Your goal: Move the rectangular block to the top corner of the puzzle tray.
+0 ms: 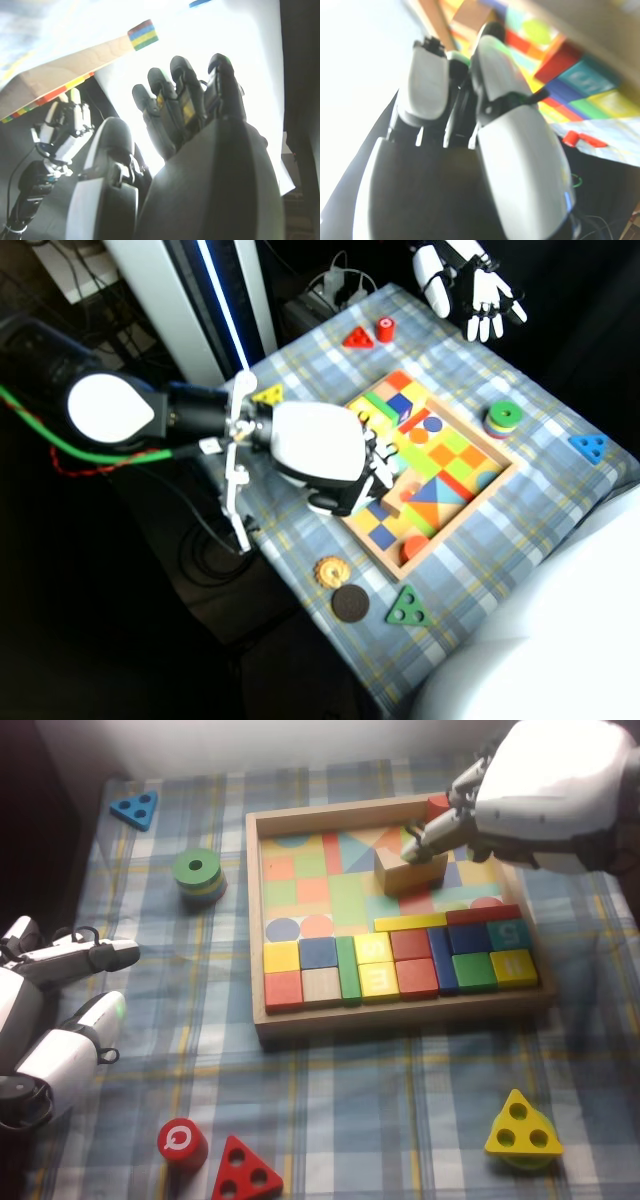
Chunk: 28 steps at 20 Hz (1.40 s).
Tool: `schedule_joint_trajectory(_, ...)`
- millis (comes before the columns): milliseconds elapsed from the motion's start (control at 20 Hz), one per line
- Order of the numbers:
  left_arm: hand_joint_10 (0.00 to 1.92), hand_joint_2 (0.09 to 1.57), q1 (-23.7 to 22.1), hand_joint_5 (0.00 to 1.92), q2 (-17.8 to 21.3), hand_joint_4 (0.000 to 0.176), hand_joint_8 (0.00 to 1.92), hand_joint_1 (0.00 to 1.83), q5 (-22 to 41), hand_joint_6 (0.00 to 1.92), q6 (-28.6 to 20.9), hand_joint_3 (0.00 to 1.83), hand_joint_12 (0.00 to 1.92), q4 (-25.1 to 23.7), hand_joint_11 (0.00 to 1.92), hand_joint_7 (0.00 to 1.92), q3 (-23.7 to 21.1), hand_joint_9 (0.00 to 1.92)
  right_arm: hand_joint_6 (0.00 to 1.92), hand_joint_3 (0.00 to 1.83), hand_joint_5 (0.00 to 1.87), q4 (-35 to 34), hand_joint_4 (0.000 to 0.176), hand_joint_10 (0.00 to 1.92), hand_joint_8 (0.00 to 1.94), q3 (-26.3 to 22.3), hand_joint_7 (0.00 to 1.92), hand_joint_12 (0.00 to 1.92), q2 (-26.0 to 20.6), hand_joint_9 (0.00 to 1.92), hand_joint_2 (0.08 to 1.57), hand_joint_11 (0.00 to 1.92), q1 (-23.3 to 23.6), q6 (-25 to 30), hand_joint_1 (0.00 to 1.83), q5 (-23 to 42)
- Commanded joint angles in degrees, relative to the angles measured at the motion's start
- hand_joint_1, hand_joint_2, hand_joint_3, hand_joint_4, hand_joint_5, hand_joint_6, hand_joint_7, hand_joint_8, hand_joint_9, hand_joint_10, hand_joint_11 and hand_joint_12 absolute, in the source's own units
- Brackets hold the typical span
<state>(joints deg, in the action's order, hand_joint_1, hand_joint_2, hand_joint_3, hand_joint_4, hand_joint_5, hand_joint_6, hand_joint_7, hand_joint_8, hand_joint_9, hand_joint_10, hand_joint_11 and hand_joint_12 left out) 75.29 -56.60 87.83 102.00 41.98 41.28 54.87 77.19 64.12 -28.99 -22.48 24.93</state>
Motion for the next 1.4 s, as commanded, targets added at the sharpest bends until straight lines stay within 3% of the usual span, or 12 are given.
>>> schedule_joint_trajectory(0,0.0,1.43,-0.23,0.72,0.4,0.001,0.0,0.58,6.16,0.0,-0.38,0.0,0.0,-2.48,0.0,0.58,-0.12,0.36,0.01,0.0,0.64,-1.48,0.007,1.92,1.94,0.34,1.31,1.92,0.8,1.51,1.19,1.56,0.98,-0.23,1.61,3.86)
schedule_joint_trajectory(400,0.01,1.42,-0.26,0.75,0.43,0.0,0.0,0.62,6.0,0.01,-0.38,0.0,0.0,-2.45,0.0,0.6,-0.04,0.38,0.0,0.0,0.63,-0.9,0.0,1.92,1.94,4.03,1.38,1.92,5.54,1.58,1.18,1.62,1.37,-0.24,1.64,4.01)
schedule_joint_trajectory(450,0.01,1.42,-0.28,0.75,0.43,0.0,0.0,0.63,6.0,0.01,-0.38,0.0,0.0,-2.46,0.0,0.6,-0.04,0.39,0.0,0.0,0.64,-0.9,0.024,1.92,1.94,4.24,1.36,1.92,5.79,1.56,1.19,1.61,1.52,-0.24,1.62,4.05)
schedule_joint_trajectory(500,0.01,1.43,-0.28,0.74,0.43,0.0,0.0,0.6,6.01,0.0,-0.38,0.0,0.0,-2.47,0.0,0.6,-0.04,0.38,0.0,0.0,0.64,-0.9,0.015,1.92,1.94,4.43,1.35,1.92,6.07,1.56,1.2,1.61,1.59,-0.24,1.62,4.06)
schedule_joint_trajectory(550,0.0,1.43,-0.28,0.74,0.43,0.0,0.0,0.58,6.01,0.0,-0.38,0.0,0.0,-2.47,0.0,0.6,-0.04,0.38,0.0,0.01,0.63,-0.84,0.052,1.92,1.94,4.59,1.33,1.92,6.3,1.53,1.21,1.58,1.59,-0.24,1.58,4.06)
schedule_joint_trajectory(600,0.0,1.43,-0.28,0.75,0.44,0.0,0.0,0.58,6.0,0.0,-0.38,0.0,0.0,-2.47,0.0,0.6,-0.04,0.38,0.0,0.0,0.6,-0.33,0.01,1.92,1.94,4.74,1.29,1.92,6.62,1.51,1.19,1.57,1.59,-0.24,1.62,4.04)
schedule_joint_trajectory(800,0.01,1.43,-0.3,0.74,0.48,0.0,0.0,0.6,6.0,0.0,-0.38,0.0,0.0,-2.48,0.0,0.6,-0.06,0.39,0.0,0.0,0.62,0.52,0.0,1.92,1.94,4.74,1.26,1.92,6.71,1.48,1.21,1.57,1.58,-0.24,1.61,3.59)
schedule_joint_trajectory(850,0.0,1.43,-0.29,0.74,0.52,0.0,0.0,0.58,6.01,0.0,-0.38,0.0,0.0,-2.48,0.0,0.6,-0.08,0.38,0.0,0.01,0.63,0.63,0.046,1.92,1.94,4.75,1.3,1.92,6.68,1.5,1.21,1.56,1.58,-0.24,1.54,3.29)
schedule_joint_trajectory(950,0.0,1.43,-0.29,0.74,0.55,0.0,0.0,0.56,6.01,0.0,-0.38,0.0,0.0,-2.48,0.0,0.59,-0.1,0.37,0.0,0.0,0.64,0.76,0.0,1.92,1.94,4.73,1.32,1.92,6.68,1.52,1.18,1.57,1.58,-0.24,1.63,2.68)
schedule_joint_trajectory(1250,0.0,1.43,-0.25,0.74,0.62,0.0,0.0,0.61,6.02,0.0,-0.38,0.0,0.0,-2.48,0.0,0.6,-0.17,0.38,0.0,0.0,0.62,2.26,0.001,1.92,1.94,4.61,1.32,1.92,6.65,1.55,1.19,1.58,1.45,-0.24,1.62,0.84)
schedule_joint_trajectory(1300,0.01,1.42,-0.26,0.75,0.63,0.0,0.0,0.64,6.02,0.0,-0.38,0.0,0.0,-2.48,0.0,0.61,-0.17,0.39,0.0,0.0,0.62,2.56,0.022,1.92,1.94,4.5,1.28,1.92,6.64,1.5,1.19,1.52,1.45,-0.24,1.6,0.62)
schedule_joint_trajectory(1350,0.01,1.42,-0.27,0.75,0.65,0.0,0.0,0.63,6.04,0.0,-0.38,0.0,0.0,-2.48,0.0,0.61,-0.18,0.39,0.0,0.0,0.6,2.91,0.0,1.92,1.94,4.29,1.25,1.92,6.48,1.48,1.19,1.5,1.45,-0.24,1.62,0.23)
